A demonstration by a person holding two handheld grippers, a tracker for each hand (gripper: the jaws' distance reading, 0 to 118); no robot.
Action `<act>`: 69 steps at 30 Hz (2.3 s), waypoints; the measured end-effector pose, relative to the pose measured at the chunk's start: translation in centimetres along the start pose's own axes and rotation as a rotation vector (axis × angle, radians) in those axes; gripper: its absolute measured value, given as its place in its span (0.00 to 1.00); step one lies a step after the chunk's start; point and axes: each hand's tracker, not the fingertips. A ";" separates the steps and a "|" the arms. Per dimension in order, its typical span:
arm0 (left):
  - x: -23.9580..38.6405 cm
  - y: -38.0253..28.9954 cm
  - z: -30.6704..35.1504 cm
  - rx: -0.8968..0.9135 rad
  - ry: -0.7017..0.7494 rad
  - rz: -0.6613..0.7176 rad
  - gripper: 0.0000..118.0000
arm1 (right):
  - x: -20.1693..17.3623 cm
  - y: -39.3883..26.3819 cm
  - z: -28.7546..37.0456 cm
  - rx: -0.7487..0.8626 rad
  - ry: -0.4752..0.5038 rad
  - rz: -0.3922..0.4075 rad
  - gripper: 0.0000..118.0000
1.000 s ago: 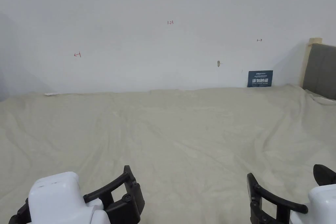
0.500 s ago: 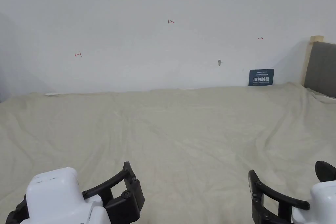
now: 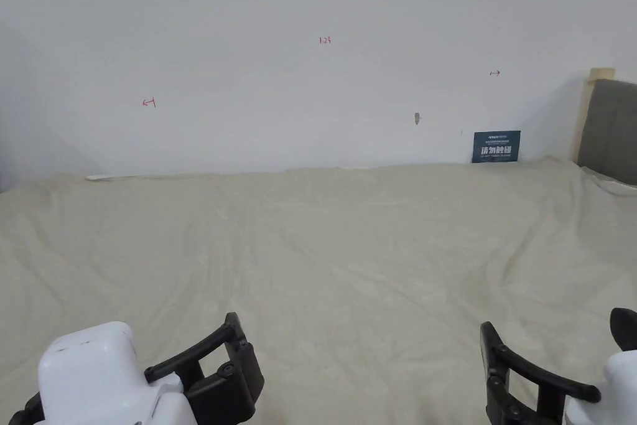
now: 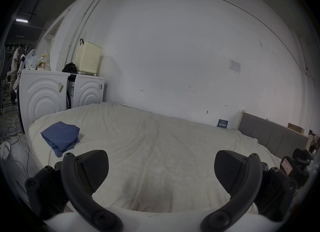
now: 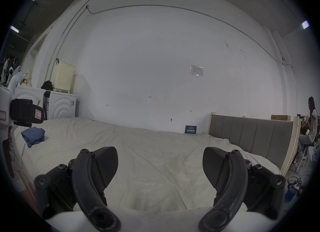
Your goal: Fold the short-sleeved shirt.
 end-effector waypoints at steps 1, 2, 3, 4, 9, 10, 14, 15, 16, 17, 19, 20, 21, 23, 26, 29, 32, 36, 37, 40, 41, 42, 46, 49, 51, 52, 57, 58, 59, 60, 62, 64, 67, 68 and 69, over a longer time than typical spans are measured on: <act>-0.1 0.0 0.0 0.002 0.006 0.000 1.00 | 0.0 0.0 0.0 0.002 -0.003 -0.002 0.86; -0.1 -0.1 0.0 0.002 0.012 -0.001 1.00 | 0.0 0.0 0.0 0.001 -0.005 -0.003 0.86; -0.2 -0.1 0.0 0.001 0.016 -0.002 1.00 | 0.0 0.0 0.0 -0.001 -0.006 -0.005 0.86; -0.3 -0.1 0.0 0.000 0.016 -0.002 1.00 | 0.0 0.0 0.1 -0.004 -0.005 -0.006 0.86; -0.4 -0.1 0.0 -0.008 0.018 0.007 1.00 | -0.1 0.0 0.1 -0.009 -0.007 -0.011 0.86; -0.5 -0.1 0.0 -0.009 0.016 0.008 1.00 | -0.1 0.0 0.1 -0.008 -0.006 -0.011 0.86; -0.5 -0.2 0.1 -0.011 0.005 0.004 1.00 | -0.2 0.1 0.1 -0.006 -0.003 -0.005 0.86; -0.5 -0.1 0.1 -0.011 0.003 0.003 1.00 | -0.2 0.1 0.1 -0.006 -0.003 -0.004 0.86; -0.4 -0.2 0.1 -0.012 0.002 0.001 1.00 | -0.3 0.1 0.2 -0.007 -0.003 -0.004 0.86; -0.4 -0.2 0.2 -0.011 0.001 0.000 1.00 | -0.3 0.1 0.2 -0.007 -0.003 -0.004 0.86; -0.4 -0.2 0.2 -0.009 -0.003 0.001 1.00 | -0.3 0.1 0.2 -0.010 -0.002 -0.006 0.86; -0.3 -0.2 0.2 -0.010 -0.005 0.001 1.00 | -0.3 0.0 0.2 -0.013 -0.001 -0.007 0.86; -0.3 -0.2 0.2 -0.011 -0.006 0.001 1.00 | -0.3 0.0 0.2 -0.014 -0.001 -0.007 0.86; -0.4 -0.2 0.2 -0.012 -0.014 0.004 1.00 | -0.3 0.0 0.2 -0.017 0.000 -0.005 0.86; -0.3 -0.2 0.3 -0.014 -0.028 0.005 1.00 | -0.3 -0.1 0.1 -0.021 0.001 -0.006 0.86; -0.2 -0.4 0.1 -0.023 -0.025 -0.012 1.00 | -0.3 -0.1 0.1 -0.021 0.001 -0.004 0.86; -0.1 -0.5 0.0 -0.031 -0.025 -0.017 1.00 | -0.3 -0.1 0.1 -0.023 0.002 -0.001 0.86; -0.1 -0.6 0.0 -0.037 -0.026 -0.012 1.00 | -0.3 -0.1 0.1 -0.026 0.001 -0.001 0.86; -0.1 -0.6 0.0 -0.037 -0.025 -0.013 1.00 | -0.3 -0.1 0.0 -0.027 0.002 -0.002 0.86; 0.0 -0.6 -0.1 -0.037 -0.021 -0.017 1.00 | -0.3 -0.1 0.0 -0.028 0.001 -0.001 0.86; 0.0 -0.6 -0.1 -0.037 -0.021 -0.017 1.00 | -0.3 -0.2 0.0 -0.029 0.001 0.000 0.86; 0.0 -0.6 -0.1 -0.038 -0.021 -0.017 1.00 | -0.3 -0.2 0.0 -0.031 0.002 -0.001 0.86; -0.1 -0.6 -0.2 -0.043 -0.019 -0.016 1.00 | -0.4 -0.2 -0.1 -0.035 0.005 0.001 0.86; -0.2 -0.7 -0.3 -0.046 -0.016 -0.015 1.00 | -0.5 -0.2 -0.1 -0.033 0.007 0.003 0.86; -0.1 -0.7 -0.3 -0.044 -0.004 -0.014 1.00 | -0.5 -0.2 -0.1 -0.034 0.007 0.004 0.86; -0.1 -0.7 -0.3 -0.042 0.006 -0.016 1.00 | -0.5 -0.3 -0.1 -0.034 0.007 0.004 0.86; 0.5 -1.0 -0.5 -0.059 -0.001 -0.045 1.00 | -0.5 -0.3 -0.1 -0.035 0.006 0.003 0.86; 0.7 -1.2 -0.6 -0.060 0.006 -0.049 1.00 | -0.5 -0.3 -0.1 -0.035 0.006 0.002 0.86; 0.8 -1.3 -0.6 -0.061 0.010 -0.053 1.00 | -0.5 -0.3 -0.1 -0.035 0.007 0.001 0.86; 0.7 -1.3 -0.5 -0.061 0.006 -0.047 1.00 | -0.5 -0.3 -0.1 -0.035 0.008 0.001 0.86; 0.2 -1.1 -0.4 -0.084 -0.081 0.013 1.00 | -0.5 -0.2 0.0 -0.034 0.009 0.001 0.86; 0.0 -0.9 -0.3 -0.097 -0.086 0.036 1.00 | -0.5 -0.2 0.0 -0.033 0.010 0.003 0.86; 0.3 -0.9 -0.6 -0.082 -0.041 0.014 1.00 | -0.5 -0.2 -0.1 -0.034 0.008 0.004 0.86; 0.4 -1.0 -0.6 -0.080 -0.030 0.002 1.00 | -0.5 -0.3 -0.1 -0.035 0.008 0.002 0.86; 0.4 -1.0 -0.6 -0.081 -0.028 -0.006 1.00 | -0.5 -0.3 -0.1 -0.036 0.008 0.001 0.86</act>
